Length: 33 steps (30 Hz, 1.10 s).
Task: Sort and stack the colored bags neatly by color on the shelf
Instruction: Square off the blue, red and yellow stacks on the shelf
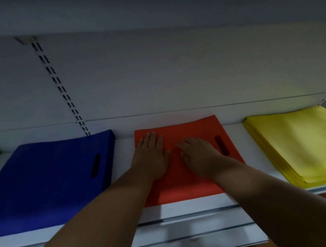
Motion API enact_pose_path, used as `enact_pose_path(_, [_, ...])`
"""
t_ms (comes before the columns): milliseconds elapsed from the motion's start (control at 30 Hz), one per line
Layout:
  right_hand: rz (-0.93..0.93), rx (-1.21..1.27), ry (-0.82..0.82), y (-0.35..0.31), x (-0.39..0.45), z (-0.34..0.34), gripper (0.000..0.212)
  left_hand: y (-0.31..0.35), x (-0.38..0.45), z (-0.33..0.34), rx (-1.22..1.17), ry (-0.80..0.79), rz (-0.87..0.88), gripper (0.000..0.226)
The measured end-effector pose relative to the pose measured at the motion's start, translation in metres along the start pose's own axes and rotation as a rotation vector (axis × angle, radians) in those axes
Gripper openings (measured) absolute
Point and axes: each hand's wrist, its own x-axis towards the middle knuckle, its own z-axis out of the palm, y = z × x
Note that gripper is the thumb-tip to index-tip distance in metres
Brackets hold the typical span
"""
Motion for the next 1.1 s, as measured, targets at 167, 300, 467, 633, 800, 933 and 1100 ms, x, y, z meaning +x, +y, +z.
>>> enact_pose_path(167, [0.024, 0.049, 0.002, 0.003, 0.046, 0.008, 0.051, -0.003, -0.001, 0.003, -0.028, 0.028, 0.012, 0.063])
enact_pose_path(300, [0.024, 0.032, 0.068, 0.011, 0.045, 0.021, 0.052, -0.004, 0.011, -0.008, -0.038, 0.056, 0.017, 0.058])
enact_pose_path(467, [0.025, 0.016, 0.052, 0.008, 0.046, 0.020, 0.052, -0.010, 0.010, -0.005, -0.059, 0.106, -0.049, 0.060])
enact_pose_path(633, [0.028, 0.005, 0.026, 0.004, 0.055, 0.012, 0.052, -0.016, 0.012, 0.003, -0.070, 0.073, -0.067, 0.064])
enact_pose_path(800, [-0.080, -0.012, 0.103, -0.018, 0.072, 0.015, 0.050, -0.016, 0.012, 0.001, -0.035, 0.056, -0.061, 0.062])
enact_pose_path(933, [-0.045, 0.009, 0.084, -0.014, 0.071, 0.023, 0.054, -0.015, 0.015, -0.001, -0.028, 0.067, -0.068, 0.063])
enact_pose_path(1100, [-0.074, -0.051, -0.008, -0.010, 0.071, 0.025, 0.058, -0.017, 0.015, 0.000, -0.011, 0.061, -0.080, 0.063])
